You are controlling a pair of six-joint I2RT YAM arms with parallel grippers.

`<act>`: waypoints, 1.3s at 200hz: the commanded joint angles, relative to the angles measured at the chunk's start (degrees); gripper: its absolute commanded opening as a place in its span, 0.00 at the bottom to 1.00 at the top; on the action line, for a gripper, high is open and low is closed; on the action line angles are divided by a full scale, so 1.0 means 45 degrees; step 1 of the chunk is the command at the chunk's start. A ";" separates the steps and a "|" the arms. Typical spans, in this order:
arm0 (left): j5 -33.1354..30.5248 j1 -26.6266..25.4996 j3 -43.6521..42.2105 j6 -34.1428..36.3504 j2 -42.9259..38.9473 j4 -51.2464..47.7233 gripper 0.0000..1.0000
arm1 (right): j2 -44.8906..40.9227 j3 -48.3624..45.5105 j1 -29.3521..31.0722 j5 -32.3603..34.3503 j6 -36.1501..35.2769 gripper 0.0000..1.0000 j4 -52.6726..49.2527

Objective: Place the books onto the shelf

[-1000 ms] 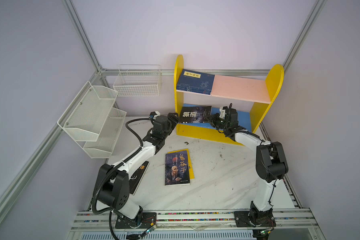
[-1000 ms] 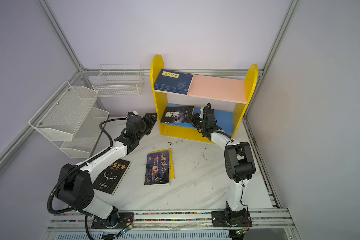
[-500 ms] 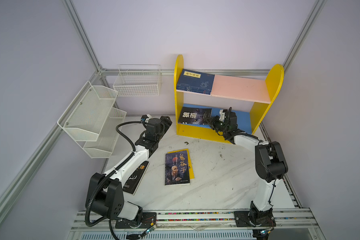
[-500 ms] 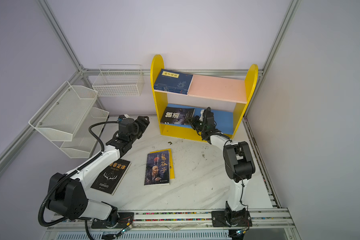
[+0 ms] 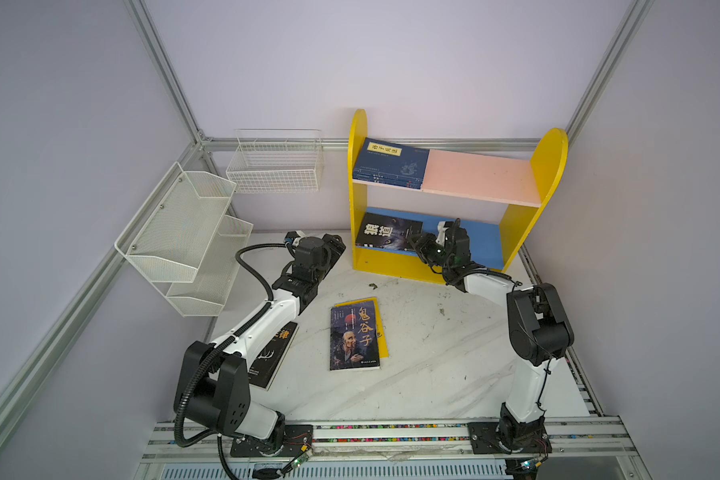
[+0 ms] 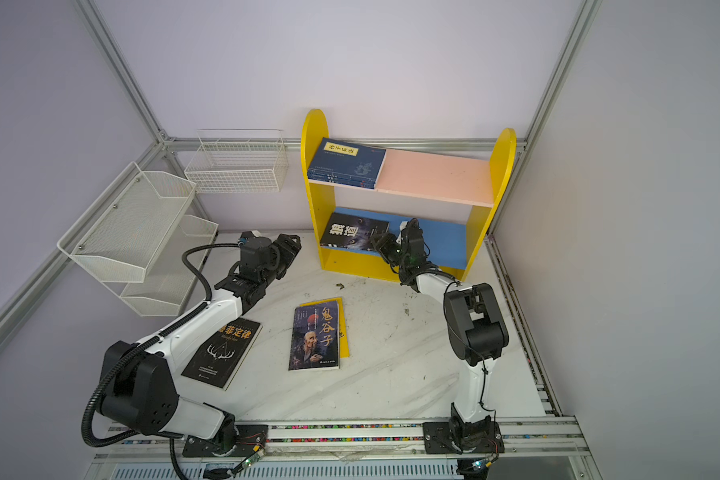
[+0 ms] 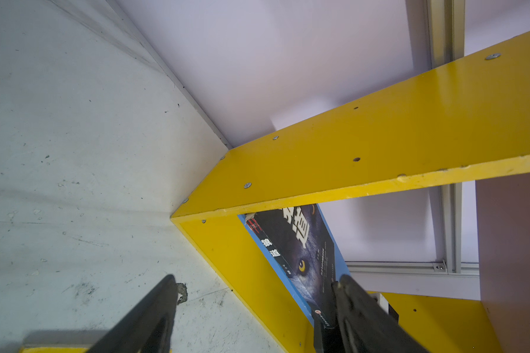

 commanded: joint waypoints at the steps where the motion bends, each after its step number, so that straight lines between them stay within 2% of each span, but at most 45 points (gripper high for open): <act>1: 0.0108 0.0107 -0.0262 0.0237 0.0068 0.0281 0.81 | -0.0444 0.0790 0.0092 0.0841 -0.1273 0.62 -0.1259; 27: 0.0125 0.0182 -0.0307 0.0375 0.0135 0.0280 0.81 | -0.0900 0.1107 0.0097 0.1834 -0.2300 0.75 -0.3137; 38: 0.0202 0.0233 -0.0204 0.0909 0.0216 0.0379 0.83 | -0.1088 0.1135 0.0094 0.2241 -0.2666 0.80 -0.3636; 55: 0.1031 0.0323 0.0534 0.3826 0.0676 0.0300 0.93 | -0.1220 0.1302 0.0092 0.2716 -0.3149 0.82 -0.4292; 77: 0.4462 0.0776 0.1953 0.8080 0.1752 -0.0588 0.95 | -0.1391 0.1674 0.0097 0.3155 -0.4611 0.83 -0.4906; 86: 0.5341 0.0820 0.2574 0.9255 0.2155 -0.1349 0.94 | -0.1562 0.1566 0.0100 0.3195 -0.5205 0.82 -0.4763; 99: 0.5655 0.0821 0.3034 1.0272 0.2634 -0.1679 0.91 | -0.1833 0.1325 0.0186 0.3064 -0.6413 0.82 -0.4538; 118: 0.5551 0.0828 0.3105 1.0484 0.3122 -0.0861 0.90 | -0.2152 0.0919 0.0467 0.3001 -0.7837 0.80 -0.4461; 169: 0.5480 0.0849 0.4784 1.0197 0.4828 -0.0266 0.85 | -0.1561 0.1405 0.1901 0.4521 -1.0658 0.78 -0.6039; 201: 0.5343 0.0869 0.5221 1.0122 0.5375 0.0036 0.83 | -0.1714 0.0775 0.2335 0.5576 -1.0837 0.78 -0.5441; 260: 0.5346 0.0888 0.5542 1.0461 0.5790 -0.0144 0.80 | -0.2023 0.0330 0.2365 0.6041 -1.0906 0.81 -0.5417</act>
